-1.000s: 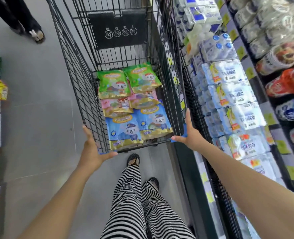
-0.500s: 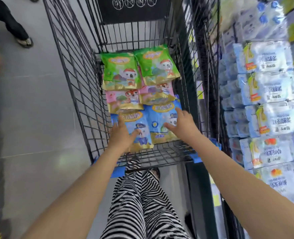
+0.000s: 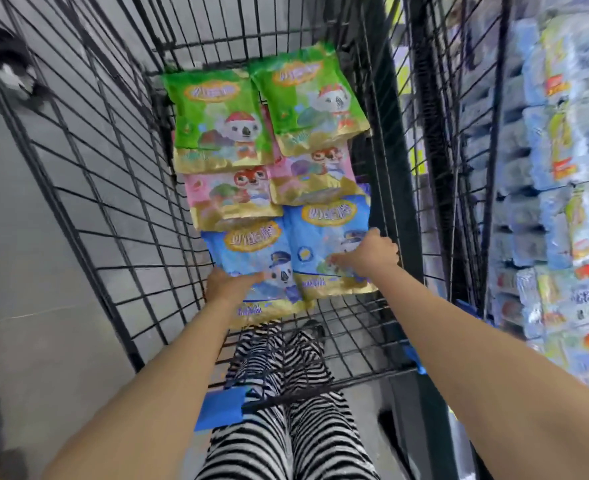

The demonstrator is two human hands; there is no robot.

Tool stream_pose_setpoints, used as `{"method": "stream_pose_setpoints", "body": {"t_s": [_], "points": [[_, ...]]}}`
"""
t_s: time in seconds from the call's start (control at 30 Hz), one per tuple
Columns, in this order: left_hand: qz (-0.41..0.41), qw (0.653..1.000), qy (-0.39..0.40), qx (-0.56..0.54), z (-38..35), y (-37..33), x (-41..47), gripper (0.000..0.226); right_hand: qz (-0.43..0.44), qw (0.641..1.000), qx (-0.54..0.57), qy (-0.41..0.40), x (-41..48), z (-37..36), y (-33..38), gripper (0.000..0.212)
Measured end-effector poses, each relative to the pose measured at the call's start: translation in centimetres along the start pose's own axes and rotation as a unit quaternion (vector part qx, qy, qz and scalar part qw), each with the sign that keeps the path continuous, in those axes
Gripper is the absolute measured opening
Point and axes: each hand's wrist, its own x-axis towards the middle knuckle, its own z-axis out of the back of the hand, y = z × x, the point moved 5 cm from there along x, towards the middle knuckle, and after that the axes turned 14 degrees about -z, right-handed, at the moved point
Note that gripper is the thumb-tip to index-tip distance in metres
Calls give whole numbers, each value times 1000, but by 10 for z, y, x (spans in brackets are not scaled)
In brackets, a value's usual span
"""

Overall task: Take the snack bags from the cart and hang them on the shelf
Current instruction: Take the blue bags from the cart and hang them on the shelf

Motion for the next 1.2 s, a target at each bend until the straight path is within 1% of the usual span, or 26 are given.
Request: {"method": "stream_pose_setpoints", "body": {"t_s": [0.03, 0.07, 0.13, 0.17, 0.2, 0.3, 0.37, 0.43, 0.47, 0.53, 0.63, 0.7, 0.77, 0.83, 0.87, 0.93, 1.03, 1.13, 1.2], "points": [[1, 1000, 8, -25, 0, -4, 0, 48, 4, 1000, 6, 11, -2, 1, 2, 104], [4, 999, 16, -34, 1, -7, -1, 46, 17, 999, 33, 18, -3, 2, 5, 94], [-3, 999, 40, -32, 3, -13, -5, 40, 51, 992, 110, 44, -7, 4, 9, 45], [-11, 998, 55, -34, 4, -16, -7, 37, 64, 986, 142, 56, -12, 6, 10, 31], [-13, 996, 74, -38, 5, -19, -11, 36, 70, 982, 163, 62, -17, 10, 10, 28], [-22, 993, 106, -45, 12, -34, -29, 40, 82, 984, 153, 49, -42, 28, 5, 46], [-35, 991, 121, -50, 20, -48, -48, 34, 94, 985, 142, 40, -63, 44, -2, 57], [-63, 990, 114, -61, 33, -63, -71, 37, 122, 984, 124, 26, -87, 62, -10, 66], [-82, 988, 108, -67, 42, -71, -82, 43, 144, 981, 130, 15, -99, 70, -13, 67], [-128, 985, 91, -76, 61, -90, -110, 52, 186, 966, 181, 6, -124, 86, -23, 71], [-205, 969, 86, -104, 87, -114, -147, 48, 249, 930, 270, 18, -164, 106, -44, 78], [-238, 962, 82, -109, 100, -126, -172, 47, 281, 901, 331, 26, -184, 118, -65, 78], [-263, 953, 72, -131, 108, -138, -197, 43, 303, 871, 386, 33, -205, 130, -91, 71], [-297, 943, 90, -123, 108, -147, -219, 39, 311, 840, 443, 38, -216, 139, -121, 63], [-311, 937, 108, -115, 105, -152, -228, 41, 311, 825, 470, 35, -221, 144, -137, 61], [-329, 930, 138, -88, 95, -163, -247, 52, 298, 806, 512, 18, -225, 151, -171, 61], [-355, 911, 191, -82, 66, -182, -271, 44, 272, 778, 567, 7, -225, 154, -228, 56], [-376, 883, 273, -61, 20, -196, -297, 52, 237, 754, 612, -20, -226, 150, -288, 58], [-386, 866, 317, -31, -11, -204, -308, 48, 202, 741, 639, -41, -229, 142, -326, 52]]}}
